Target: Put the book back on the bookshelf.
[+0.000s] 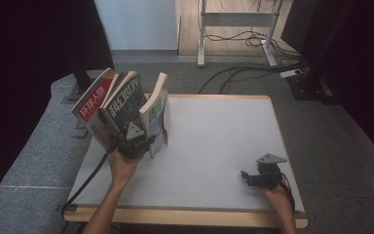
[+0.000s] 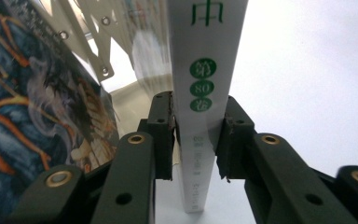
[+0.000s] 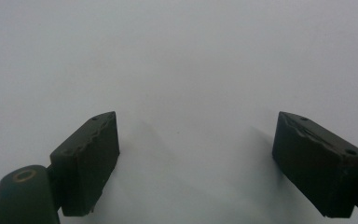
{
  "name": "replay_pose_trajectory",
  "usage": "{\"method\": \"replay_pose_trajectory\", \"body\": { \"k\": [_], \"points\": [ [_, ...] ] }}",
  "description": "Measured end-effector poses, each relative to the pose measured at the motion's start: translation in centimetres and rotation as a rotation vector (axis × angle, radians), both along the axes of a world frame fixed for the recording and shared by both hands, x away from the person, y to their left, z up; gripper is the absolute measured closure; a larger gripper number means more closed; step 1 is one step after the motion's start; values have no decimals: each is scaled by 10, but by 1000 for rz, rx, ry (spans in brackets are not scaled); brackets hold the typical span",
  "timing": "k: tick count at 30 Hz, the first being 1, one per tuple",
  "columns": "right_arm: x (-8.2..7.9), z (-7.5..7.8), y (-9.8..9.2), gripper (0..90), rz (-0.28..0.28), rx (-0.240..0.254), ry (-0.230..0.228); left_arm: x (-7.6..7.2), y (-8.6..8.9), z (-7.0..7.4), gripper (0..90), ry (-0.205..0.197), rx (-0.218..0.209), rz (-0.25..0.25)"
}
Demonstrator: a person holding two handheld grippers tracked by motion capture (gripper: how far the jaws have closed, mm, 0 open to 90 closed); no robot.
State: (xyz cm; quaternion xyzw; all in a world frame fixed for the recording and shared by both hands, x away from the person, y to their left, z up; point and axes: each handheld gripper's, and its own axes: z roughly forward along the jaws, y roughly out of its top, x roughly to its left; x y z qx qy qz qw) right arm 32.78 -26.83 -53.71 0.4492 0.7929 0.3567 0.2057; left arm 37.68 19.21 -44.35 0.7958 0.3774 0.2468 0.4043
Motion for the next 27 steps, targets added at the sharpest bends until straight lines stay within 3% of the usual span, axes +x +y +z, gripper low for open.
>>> {"method": "replay_pose_trajectory", "body": {
  "k": [10,15,18,23,27],
  "points": [
    [0,0,0,142,0,0,0,-14,2,9,614,-23,-50,-63],
    [0,0,0,142,0,0,0,-18,7,18,645,-46,-99,-88],
    [0,0,0,142,0,0,0,-16,7,18,666,-35,-129,-103],
    [0,0,0,142,0,0,0,-15,-6,21,664,-52,-75,-111],
    [0,0,0,142,0,0,0,-13,-10,22,654,-50,-61,-106]
  ]
}}
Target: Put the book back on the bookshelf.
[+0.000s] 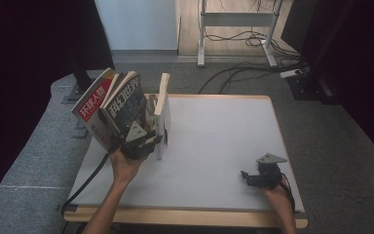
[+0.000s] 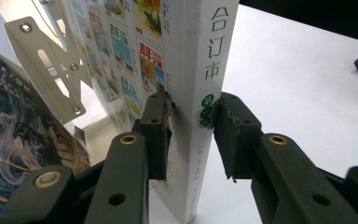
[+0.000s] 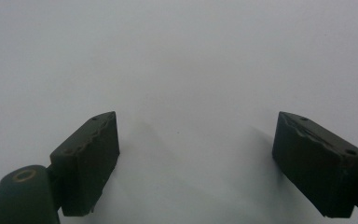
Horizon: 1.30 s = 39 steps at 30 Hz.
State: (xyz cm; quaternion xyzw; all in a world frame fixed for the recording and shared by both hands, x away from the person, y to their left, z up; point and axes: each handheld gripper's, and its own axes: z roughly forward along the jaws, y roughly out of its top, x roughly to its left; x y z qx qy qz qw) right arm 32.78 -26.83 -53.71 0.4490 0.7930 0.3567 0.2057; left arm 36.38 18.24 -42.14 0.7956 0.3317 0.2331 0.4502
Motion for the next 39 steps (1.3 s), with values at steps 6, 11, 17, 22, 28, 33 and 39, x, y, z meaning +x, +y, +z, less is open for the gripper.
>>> {"method": "replay_pose_trajectory", "body": {
  "k": [6,11,17,22,28,33,39],
  "points": [
    [0,0,0,142,-1,1,0,3,0,1,640,5,-1,3],
    [0,0,0,143,0,0,0,1,-1,0,622,-5,12,10],
    [0,0,0,142,0,0,0,-1,0,-2,519,1,36,-4],
    [0,0,0,143,0,0,-1,-2,5,-4,383,21,2,-22],
    [0,0,0,143,1,-1,-2,-9,9,-3,217,26,-21,-66],
    [0,0,0,143,1,-1,-2,-13,15,-2,147,77,-65,-86],
    [0,0,0,143,0,-2,-2,-20,22,-1,83,105,-58,-100]
  ]
}}
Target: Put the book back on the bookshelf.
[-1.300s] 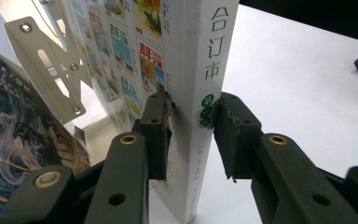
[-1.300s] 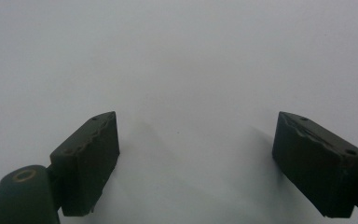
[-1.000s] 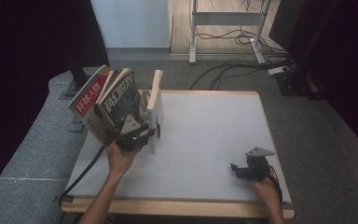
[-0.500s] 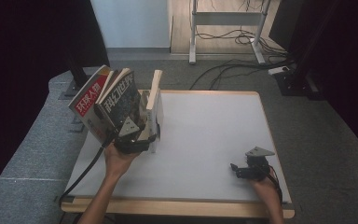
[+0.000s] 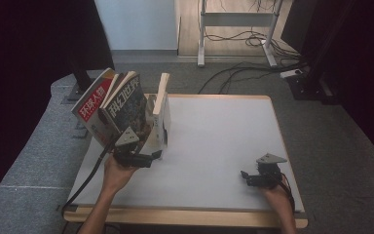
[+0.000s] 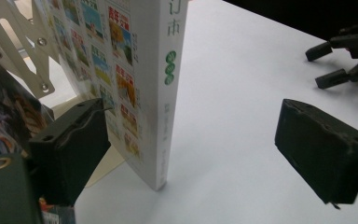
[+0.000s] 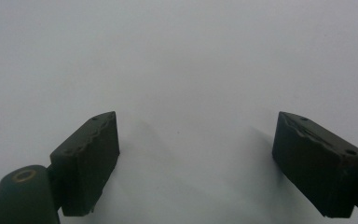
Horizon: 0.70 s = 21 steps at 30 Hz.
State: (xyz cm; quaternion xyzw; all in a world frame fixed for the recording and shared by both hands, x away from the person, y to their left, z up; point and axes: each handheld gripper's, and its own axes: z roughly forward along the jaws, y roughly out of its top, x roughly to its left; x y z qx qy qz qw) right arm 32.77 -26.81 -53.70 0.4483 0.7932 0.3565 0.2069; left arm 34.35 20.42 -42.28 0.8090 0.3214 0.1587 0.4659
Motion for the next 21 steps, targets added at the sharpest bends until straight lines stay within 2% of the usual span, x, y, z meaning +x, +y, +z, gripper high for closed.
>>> {"method": "replay_pose_trajectory", "body": {
  "k": [4,9,13,21],
  "points": [
    [0,0,0,143,0,0,0,-6,5,-3,0,10,28,-12],
    [0,0,0,143,0,-1,0,-13,15,-12,0,-6,48,-18],
    [0,0,0,142,0,-1,-1,-18,23,-22,0,8,46,-11],
    [0,0,0,143,-1,-2,-1,-26,36,-41,0,24,83,23]
  ]
}}
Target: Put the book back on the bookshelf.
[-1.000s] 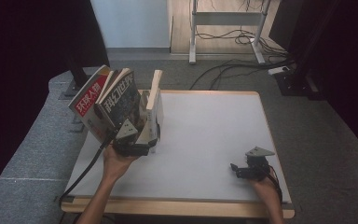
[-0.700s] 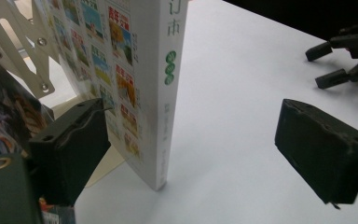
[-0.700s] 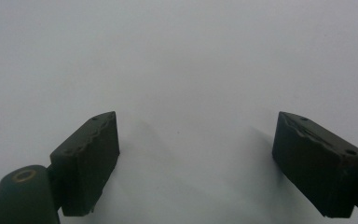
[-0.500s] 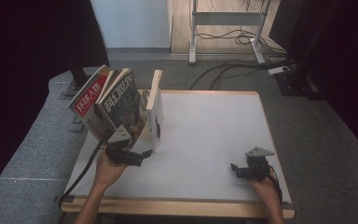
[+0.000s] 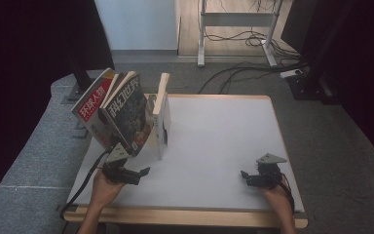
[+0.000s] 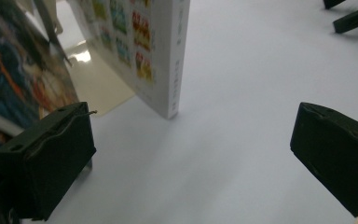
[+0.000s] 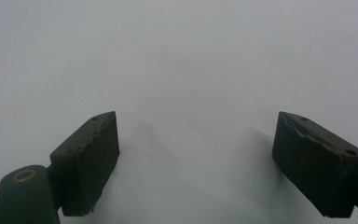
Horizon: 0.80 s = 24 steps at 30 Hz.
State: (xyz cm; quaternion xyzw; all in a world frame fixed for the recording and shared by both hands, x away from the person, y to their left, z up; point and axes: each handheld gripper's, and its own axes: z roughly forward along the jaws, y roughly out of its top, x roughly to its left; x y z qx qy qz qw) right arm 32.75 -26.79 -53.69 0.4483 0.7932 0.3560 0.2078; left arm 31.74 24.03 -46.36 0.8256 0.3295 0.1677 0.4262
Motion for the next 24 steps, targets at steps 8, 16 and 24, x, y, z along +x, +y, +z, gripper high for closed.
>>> {"method": "replay_pose_trajectory", "body": {
  "k": [8,16,24],
  "points": [
    [0,0,0,143,-2,1,-1,-4,6,-20,0,35,55,13],
    [0,0,0,142,-3,1,-1,-5,3,-38,0,78,149,13],
    [0,0,0,142,-4,1,-1,2,-12,-63,0,160,202,-17]
  ]
}}
